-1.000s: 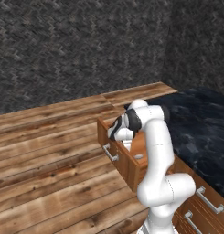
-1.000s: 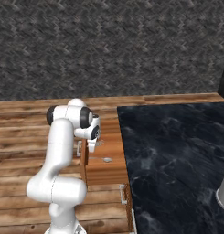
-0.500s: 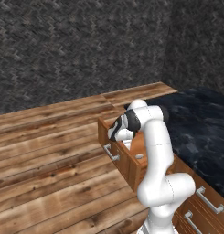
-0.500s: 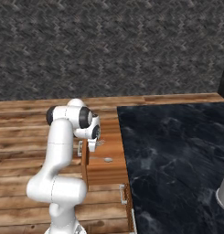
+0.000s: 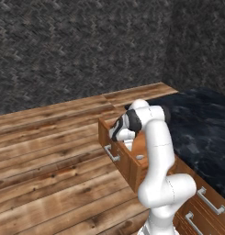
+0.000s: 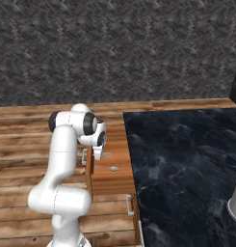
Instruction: Organize the utensils by type. Pick up the wooden spoons from the counter and place them in the open cabinet. Then pick up the metallic utensils from the counter and place them in the open drawer.
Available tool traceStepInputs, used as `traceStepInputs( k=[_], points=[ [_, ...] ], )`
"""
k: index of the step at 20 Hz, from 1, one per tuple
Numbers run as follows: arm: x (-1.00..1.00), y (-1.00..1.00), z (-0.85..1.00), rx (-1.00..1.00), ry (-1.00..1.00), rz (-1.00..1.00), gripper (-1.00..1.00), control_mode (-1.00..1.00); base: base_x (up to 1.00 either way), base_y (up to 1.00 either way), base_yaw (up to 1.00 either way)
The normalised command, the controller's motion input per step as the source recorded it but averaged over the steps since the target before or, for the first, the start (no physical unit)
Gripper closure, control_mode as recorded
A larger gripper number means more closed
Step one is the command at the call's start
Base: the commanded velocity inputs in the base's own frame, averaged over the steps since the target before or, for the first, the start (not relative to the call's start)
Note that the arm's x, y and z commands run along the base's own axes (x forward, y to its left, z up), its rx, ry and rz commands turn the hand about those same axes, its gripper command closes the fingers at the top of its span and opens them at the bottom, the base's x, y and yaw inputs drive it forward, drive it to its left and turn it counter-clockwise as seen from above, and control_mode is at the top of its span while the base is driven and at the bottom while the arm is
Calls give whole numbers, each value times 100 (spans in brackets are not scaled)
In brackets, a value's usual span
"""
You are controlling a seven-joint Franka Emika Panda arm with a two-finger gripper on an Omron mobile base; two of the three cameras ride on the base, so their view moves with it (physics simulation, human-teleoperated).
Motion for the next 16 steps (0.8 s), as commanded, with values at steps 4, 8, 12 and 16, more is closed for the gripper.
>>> traceStepInputs(
  k=[4,8,12,16],
  points=[
    [-2,-1,28,0,0,0,-100,-100,0,0,0],
    [-2,0,35,0,0,0,-100,-100,0,0,0],
    [-8,-3,42,0,0,1,-100,-100,0,0,0],
    [-25,-4,53,0,0,4,-100,-100,0,0,0]
  ],
)
